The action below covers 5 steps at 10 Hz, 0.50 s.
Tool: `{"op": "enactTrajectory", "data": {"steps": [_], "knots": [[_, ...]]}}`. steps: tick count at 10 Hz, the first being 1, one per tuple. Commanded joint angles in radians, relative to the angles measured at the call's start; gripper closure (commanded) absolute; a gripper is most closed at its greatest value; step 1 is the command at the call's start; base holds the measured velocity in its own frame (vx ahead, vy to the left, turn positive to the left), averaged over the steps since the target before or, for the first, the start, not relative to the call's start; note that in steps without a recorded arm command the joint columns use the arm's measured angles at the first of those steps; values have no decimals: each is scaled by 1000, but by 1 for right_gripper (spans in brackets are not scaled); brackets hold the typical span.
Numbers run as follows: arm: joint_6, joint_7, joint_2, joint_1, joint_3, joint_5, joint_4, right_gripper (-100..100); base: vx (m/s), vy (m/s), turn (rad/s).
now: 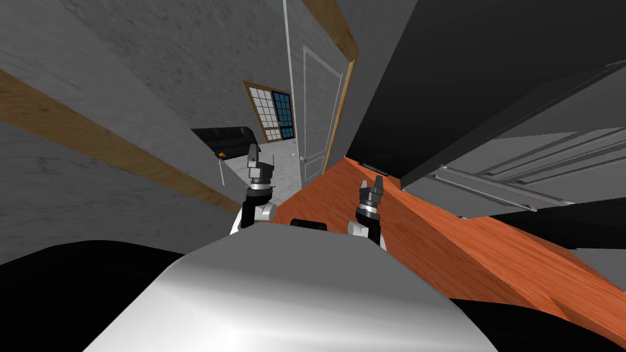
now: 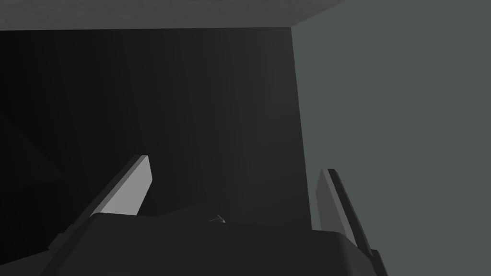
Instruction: Push the door open
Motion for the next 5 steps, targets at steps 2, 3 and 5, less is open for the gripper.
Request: {"op": "enactTrajectory", "data": {"steps": [2, 3, 5], "knots": [[-7, -14, -8, -1, -5, -14, 14, -100, 20, -16, 268], [-10, -19, -11, -1, -7, -19, 19, -100, 36, -24, 273], [-20, -38, -21, -3, -14, -39, 40, -100, 39, -30, 339]]}}
